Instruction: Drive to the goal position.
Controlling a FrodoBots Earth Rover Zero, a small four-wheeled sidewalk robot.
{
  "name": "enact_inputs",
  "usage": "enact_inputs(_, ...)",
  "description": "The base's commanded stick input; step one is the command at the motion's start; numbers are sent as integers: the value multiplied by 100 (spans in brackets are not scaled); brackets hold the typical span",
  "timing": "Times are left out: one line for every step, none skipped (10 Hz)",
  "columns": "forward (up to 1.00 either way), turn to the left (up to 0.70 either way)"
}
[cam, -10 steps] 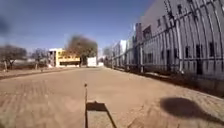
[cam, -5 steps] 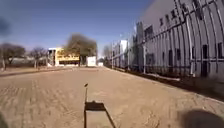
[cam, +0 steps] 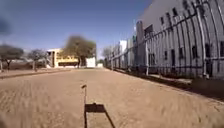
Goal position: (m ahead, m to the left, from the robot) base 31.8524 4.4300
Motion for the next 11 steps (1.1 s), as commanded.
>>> enact_inputs(100,0)
enact_inputs(100,0)
enact_inputs(100,0)
enact_inputs(100,0)
enact_inputs(100,0)
enact_inputs(100,0)
enact_inputs(100,0)
enact_inputs(100,0)
enact_inputs(100,0)
enact_inputs(100,0)
enact_inputs(100,0)
